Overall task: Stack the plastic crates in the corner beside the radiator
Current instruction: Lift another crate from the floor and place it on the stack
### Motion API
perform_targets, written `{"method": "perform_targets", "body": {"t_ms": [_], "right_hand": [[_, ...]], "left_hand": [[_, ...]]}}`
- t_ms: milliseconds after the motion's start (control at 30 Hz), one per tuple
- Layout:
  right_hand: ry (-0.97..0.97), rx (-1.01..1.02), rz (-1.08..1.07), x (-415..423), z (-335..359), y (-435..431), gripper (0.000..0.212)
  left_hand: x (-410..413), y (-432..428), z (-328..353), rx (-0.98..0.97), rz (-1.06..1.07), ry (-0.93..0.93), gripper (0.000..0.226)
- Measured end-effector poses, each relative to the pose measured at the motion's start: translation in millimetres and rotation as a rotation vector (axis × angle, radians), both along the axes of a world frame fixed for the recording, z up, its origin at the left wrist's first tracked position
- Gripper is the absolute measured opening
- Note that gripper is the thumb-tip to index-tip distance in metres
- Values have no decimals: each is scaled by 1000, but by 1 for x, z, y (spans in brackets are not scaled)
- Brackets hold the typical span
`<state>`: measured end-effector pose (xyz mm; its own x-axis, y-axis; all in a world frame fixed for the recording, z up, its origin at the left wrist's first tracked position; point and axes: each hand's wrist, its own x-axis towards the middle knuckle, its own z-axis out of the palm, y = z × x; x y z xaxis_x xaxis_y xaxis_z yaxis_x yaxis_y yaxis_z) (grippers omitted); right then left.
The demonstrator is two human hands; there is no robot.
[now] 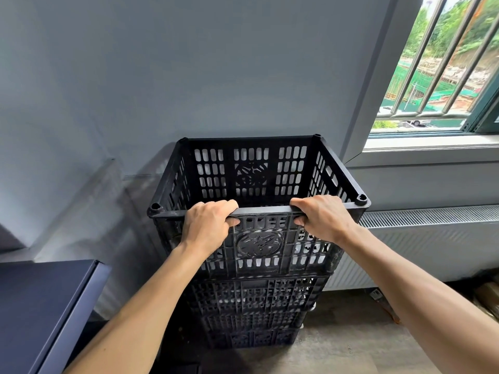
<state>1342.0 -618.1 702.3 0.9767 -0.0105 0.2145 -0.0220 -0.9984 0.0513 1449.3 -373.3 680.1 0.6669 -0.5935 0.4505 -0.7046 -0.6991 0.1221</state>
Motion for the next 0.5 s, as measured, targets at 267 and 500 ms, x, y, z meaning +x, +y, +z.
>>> {"method": "perform_targets", "body": {"t_ms": [267,500], "right_hand": [[34,-30,-30,13,0,0,18],[76,-1,-15,5,1,0,17]], "left_hand": [[11,0,4,20,-54,27,17],[4,2,3,11,-72,46,17]]}}
